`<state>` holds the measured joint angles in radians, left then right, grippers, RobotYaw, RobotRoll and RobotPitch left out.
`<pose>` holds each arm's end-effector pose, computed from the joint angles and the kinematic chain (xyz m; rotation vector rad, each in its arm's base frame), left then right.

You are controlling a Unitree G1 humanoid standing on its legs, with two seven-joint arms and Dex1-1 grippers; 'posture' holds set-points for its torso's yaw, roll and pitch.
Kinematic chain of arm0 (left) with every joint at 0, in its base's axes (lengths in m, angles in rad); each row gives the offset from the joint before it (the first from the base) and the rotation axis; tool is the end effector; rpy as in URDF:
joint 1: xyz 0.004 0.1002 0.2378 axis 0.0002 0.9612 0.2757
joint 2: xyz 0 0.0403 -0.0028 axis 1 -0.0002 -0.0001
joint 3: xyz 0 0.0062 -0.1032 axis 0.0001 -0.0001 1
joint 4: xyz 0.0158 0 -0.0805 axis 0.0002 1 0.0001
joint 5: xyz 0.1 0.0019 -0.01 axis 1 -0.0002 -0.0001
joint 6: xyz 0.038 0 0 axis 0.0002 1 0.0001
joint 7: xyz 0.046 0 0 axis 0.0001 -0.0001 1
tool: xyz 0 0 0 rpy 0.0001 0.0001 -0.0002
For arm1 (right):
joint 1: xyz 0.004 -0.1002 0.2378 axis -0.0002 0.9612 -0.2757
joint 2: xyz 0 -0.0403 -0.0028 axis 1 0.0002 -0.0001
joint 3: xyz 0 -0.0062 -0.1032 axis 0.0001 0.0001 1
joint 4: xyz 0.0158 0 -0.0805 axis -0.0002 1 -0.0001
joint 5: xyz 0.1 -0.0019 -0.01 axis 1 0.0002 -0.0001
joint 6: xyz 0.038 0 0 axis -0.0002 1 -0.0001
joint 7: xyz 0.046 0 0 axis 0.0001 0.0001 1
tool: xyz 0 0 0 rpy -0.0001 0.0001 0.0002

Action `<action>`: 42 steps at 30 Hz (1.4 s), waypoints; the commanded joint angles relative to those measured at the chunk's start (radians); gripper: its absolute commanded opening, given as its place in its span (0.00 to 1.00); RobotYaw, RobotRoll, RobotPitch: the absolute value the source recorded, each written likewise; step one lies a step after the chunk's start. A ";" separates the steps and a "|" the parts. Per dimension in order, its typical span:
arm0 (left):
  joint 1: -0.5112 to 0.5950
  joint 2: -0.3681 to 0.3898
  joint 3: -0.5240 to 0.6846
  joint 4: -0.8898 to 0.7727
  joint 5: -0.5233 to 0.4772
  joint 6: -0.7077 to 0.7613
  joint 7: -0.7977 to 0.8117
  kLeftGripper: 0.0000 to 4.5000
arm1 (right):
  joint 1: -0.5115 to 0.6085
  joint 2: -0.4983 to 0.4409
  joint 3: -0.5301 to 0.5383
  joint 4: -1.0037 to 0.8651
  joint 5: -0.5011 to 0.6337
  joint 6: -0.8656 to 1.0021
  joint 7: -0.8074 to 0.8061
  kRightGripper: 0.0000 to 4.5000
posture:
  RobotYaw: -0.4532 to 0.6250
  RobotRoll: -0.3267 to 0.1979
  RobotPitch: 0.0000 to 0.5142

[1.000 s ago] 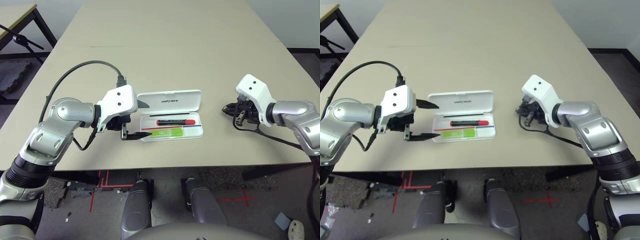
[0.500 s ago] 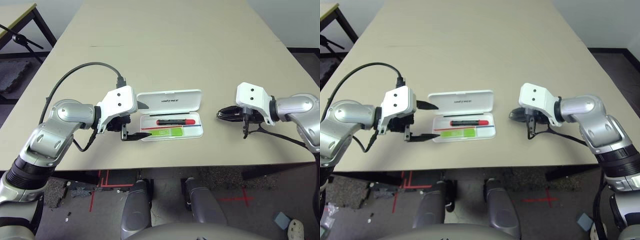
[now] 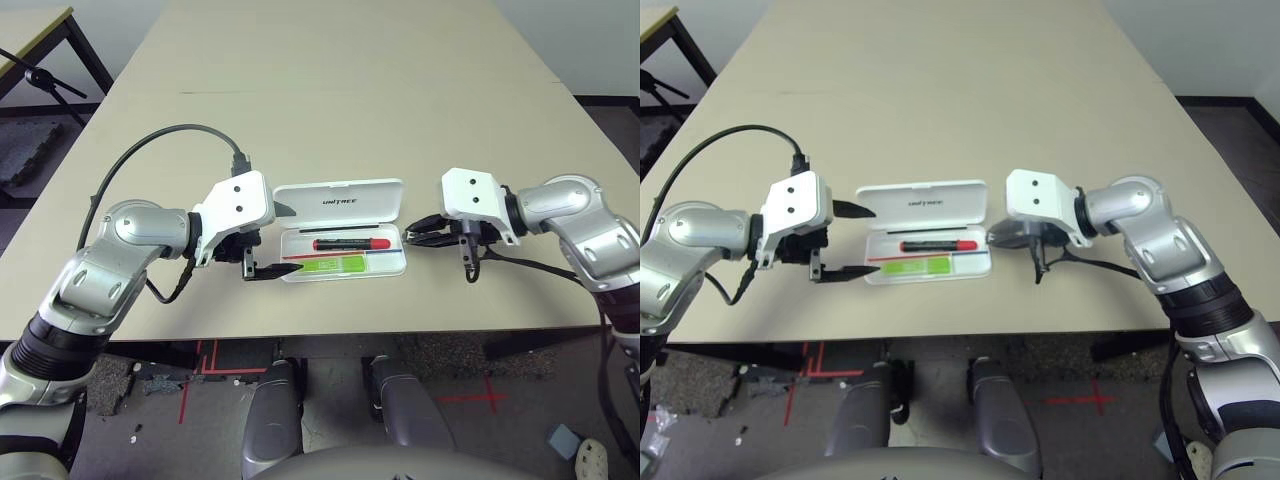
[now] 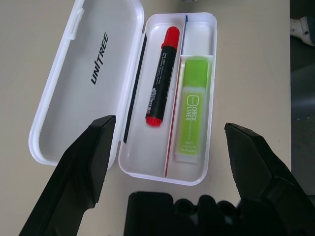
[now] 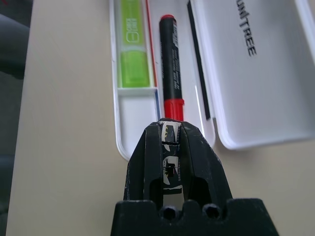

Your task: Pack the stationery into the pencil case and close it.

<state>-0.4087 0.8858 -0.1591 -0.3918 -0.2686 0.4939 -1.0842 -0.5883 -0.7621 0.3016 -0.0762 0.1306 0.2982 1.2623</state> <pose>0.2369 0.2102 0.2061 0.7259 0.2072 -1.2116 0.2784 -0.1969 0.1941 -0.7887 0.2430 1.3716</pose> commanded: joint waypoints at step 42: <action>0.014 0.051 0.027 0.021 0.027 -0.018 0.006 1.00 | 0.069 -0.108 -0.137 0.030 0.100 0.129 0.085 0.99 | 0.37 0.62 0.26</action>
<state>-0.4055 0.9225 -0.1409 -0.3752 -0.2491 0.4858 -1.0710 -0.5382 -0.8542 0.1935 -0.0499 0.1966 0.3991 1.3230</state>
